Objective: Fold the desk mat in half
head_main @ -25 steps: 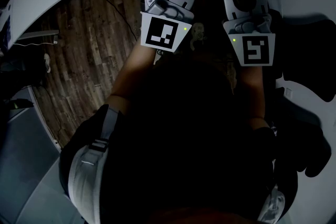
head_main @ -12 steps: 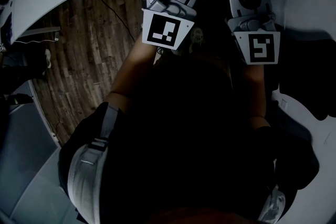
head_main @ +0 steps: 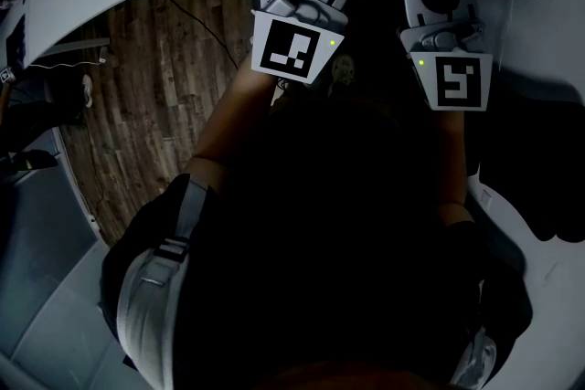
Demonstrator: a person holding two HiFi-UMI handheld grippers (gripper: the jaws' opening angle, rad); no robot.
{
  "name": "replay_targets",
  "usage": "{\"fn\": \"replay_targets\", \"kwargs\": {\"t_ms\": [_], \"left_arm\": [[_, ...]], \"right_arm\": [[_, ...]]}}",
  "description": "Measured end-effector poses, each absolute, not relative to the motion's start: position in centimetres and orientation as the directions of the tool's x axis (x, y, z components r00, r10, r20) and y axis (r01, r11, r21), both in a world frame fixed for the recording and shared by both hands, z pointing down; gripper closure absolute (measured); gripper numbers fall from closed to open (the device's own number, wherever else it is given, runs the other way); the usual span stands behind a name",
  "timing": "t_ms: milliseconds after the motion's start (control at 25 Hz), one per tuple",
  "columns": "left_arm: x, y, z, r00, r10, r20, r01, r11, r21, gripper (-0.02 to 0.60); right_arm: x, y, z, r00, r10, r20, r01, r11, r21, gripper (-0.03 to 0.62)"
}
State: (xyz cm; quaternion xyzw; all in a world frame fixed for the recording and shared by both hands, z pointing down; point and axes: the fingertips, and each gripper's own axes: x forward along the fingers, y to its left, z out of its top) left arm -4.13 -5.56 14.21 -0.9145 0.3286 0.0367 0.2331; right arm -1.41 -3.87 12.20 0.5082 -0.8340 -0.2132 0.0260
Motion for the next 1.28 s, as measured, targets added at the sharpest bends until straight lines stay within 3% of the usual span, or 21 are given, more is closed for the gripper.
{"fn": "replay_targets", "kwargs": {"t_ms": [720,1280], "left_arm": [[2.5,-13.0,16.2,0.753,-0.634,-0.178,-0.647,-0.664,-0.374,0.569],[5.0,-12.8,19.4,0.748,-0.657,-0.092,-0.633,-0.667,-0.392,0.569]], "right_arm": [[4.6,-12.0,15.1,-0.563,-0.814,-0.143,-0.805,0.501,0.317,0.565],[6.8,-12.5,19.5,-0.559,-0.822,-0.109,-0.813,0.518,0.265,0.565]]}}
